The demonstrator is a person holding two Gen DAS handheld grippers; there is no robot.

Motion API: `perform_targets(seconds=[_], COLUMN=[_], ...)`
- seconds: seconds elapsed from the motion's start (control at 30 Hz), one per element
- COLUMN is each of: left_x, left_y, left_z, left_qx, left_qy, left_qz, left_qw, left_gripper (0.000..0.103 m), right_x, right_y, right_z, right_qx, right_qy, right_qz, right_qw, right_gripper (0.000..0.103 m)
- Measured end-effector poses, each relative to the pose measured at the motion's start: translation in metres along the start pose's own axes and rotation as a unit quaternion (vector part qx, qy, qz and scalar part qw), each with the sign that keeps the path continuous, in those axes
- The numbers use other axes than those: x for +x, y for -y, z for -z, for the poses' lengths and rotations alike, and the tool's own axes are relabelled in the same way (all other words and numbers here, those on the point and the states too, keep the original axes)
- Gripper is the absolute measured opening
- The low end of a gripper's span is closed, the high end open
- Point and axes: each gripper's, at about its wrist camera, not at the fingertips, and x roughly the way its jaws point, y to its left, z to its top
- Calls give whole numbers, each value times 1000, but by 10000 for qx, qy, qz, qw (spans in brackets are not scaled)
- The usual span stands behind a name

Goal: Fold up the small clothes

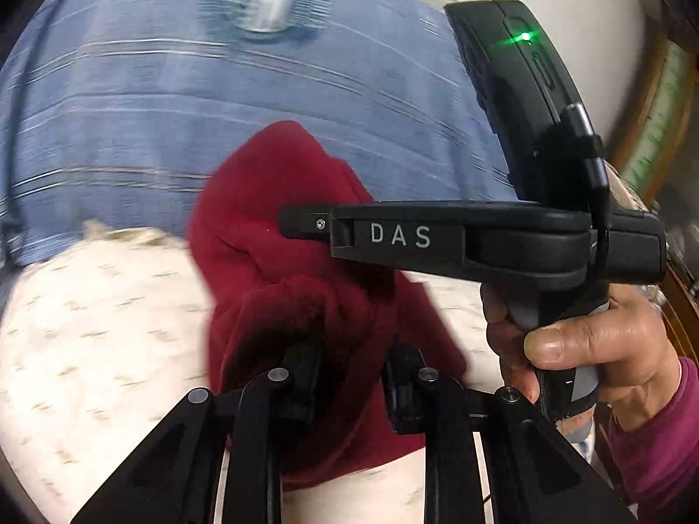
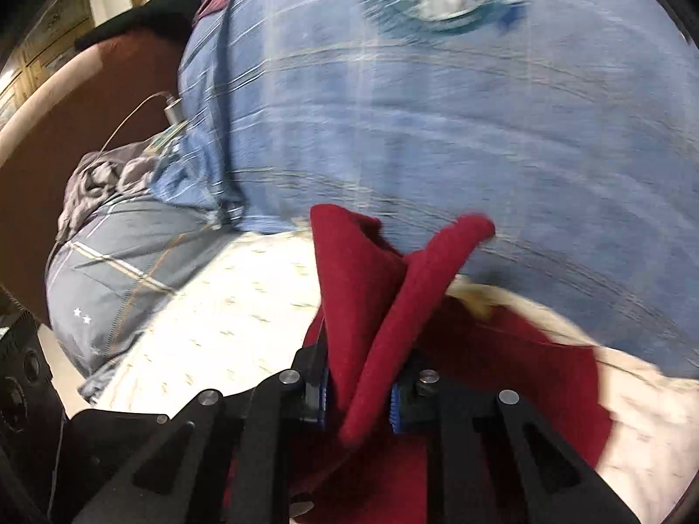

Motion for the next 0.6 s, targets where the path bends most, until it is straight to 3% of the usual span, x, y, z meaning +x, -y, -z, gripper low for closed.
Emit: perform_targets(seconds=[0.1,0.23,0.37,0.4,0.43,0.53,0.6], left_x=[25,57,39,31,20,-12,-19], left_y=[30,55,54,48,41,25,12], left_z=[-1,8,14,14,15,26,31], left_qx=[165,245,559,555,505,320,256], left_qy=[-88,-625,-663,-628,-549,-361,-376], left_qz=[204,539,332,284,198,-162,-479], left_qw=[9996,9963,9957,9961,9970,9987,9978], left_gripper=[21,25,34,40,51,55,55], right_x=[-17,-13,18,24,23,-5,-28], right_y=[45,96,124,130,136,147,146], right_z=[17,42,66,73,78,88,94], right_qx=[331,848,1220,1424,1656,2442,2579], right_qy=[29,-72,-361,-417,-361,25,253], right_qz=[261,601,856,835,777,452,314], right_qw=[9991,9946,9882,9854,9825,9687,9653], right_gripper=[18,17,18,23,26,47,58])
